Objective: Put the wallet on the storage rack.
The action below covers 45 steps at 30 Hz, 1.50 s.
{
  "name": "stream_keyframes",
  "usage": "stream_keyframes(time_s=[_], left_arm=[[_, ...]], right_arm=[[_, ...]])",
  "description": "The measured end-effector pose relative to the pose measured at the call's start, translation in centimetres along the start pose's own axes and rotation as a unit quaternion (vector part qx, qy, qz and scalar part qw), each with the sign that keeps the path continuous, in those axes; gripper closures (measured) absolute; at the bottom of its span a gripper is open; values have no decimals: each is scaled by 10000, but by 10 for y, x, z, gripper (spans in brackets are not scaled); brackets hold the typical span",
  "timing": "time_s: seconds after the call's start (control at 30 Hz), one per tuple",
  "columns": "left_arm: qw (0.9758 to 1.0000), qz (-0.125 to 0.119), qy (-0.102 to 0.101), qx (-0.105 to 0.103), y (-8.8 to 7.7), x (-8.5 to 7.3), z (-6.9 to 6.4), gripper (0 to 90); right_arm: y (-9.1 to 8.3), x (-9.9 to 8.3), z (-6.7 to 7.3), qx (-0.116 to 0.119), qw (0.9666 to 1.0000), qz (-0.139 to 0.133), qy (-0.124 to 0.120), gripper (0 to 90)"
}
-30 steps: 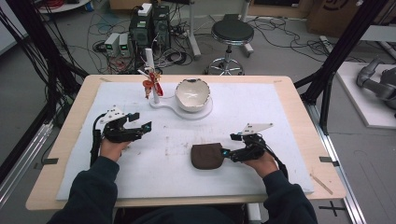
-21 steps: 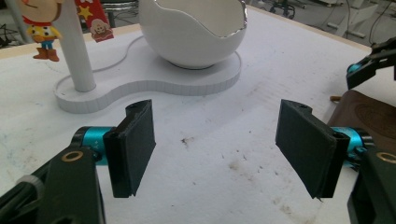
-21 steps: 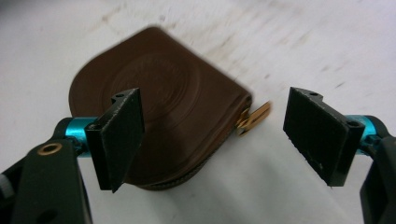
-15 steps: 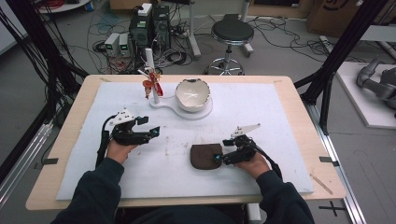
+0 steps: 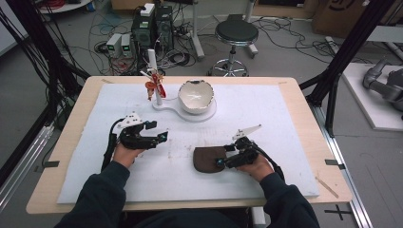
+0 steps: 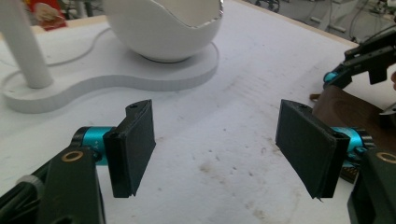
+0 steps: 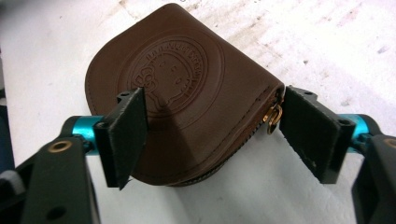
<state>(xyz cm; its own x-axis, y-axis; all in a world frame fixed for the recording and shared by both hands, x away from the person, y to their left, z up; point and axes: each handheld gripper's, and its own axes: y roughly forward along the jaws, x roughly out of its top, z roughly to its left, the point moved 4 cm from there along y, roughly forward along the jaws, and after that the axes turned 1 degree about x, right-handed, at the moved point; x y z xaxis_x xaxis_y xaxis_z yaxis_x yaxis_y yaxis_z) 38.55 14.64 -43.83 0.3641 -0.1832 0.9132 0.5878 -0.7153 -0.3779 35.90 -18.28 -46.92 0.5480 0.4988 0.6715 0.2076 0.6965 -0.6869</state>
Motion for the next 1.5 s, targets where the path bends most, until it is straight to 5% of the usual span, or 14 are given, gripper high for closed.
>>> stream_keyframes(time_s=[0.1,0.23,0.33,0.5,0.63,0.77,0.83,0.9,1.0,1.13,1.23,1.33,1.5], left_arm=[[9998,100,54,-186,8,-1,-10,282],[9980,308,53,-558,22,-3,-27,282],[9945,557,114,-883,33,-7,-41,282],[9880,770,102,-1333,48,-11,-59,282],[9819,979,160,-1611,56,-17,-71,282],[9794,1094,182,-1689,62,-20,-77,291],[9778,1132,181,-1752,63,-21,-77,377],[9784,1144,235,-1704,62,-21,-77,452],[9784,1155,205,-1702,62,-21,-76,507],[9792,1181,97,-1645,62,-20,-73,504],[9804,1234,-71,-1535,60,-20,-68,450],[9791,1293,-203,-1558,60,-21,-66,398],[9748,1347,-302,-1751,61,-23,-67,361]], right_arm=[[-1,1,3,-82,9999,2,-137,282],[-2,3,10,-347,9967,-48,-727,300],[-3,4,13,-435,9945,-66,-945,304],[-3,6,21,-708,9846,-124,-1591,310],[-4,6,23,-780,9817,-161,-1732,312],[-4,7,24,-862,9795,-151,-1816,315],[-5,8,26,-933,9761,-199,-1954,683],[-4,8,30,-1040,9692,-148,-2226,668],[-4,8,20,-959,9818,-274,-1615,487],[-4,7,11,-378,9960,-297,-758,374],[-2,4,8,-141,9987,-133,-478,350],[-2,4,9,-39,9984,-79,-567,397],[-4,4,16,-284,9921,-40,-1223,433]])
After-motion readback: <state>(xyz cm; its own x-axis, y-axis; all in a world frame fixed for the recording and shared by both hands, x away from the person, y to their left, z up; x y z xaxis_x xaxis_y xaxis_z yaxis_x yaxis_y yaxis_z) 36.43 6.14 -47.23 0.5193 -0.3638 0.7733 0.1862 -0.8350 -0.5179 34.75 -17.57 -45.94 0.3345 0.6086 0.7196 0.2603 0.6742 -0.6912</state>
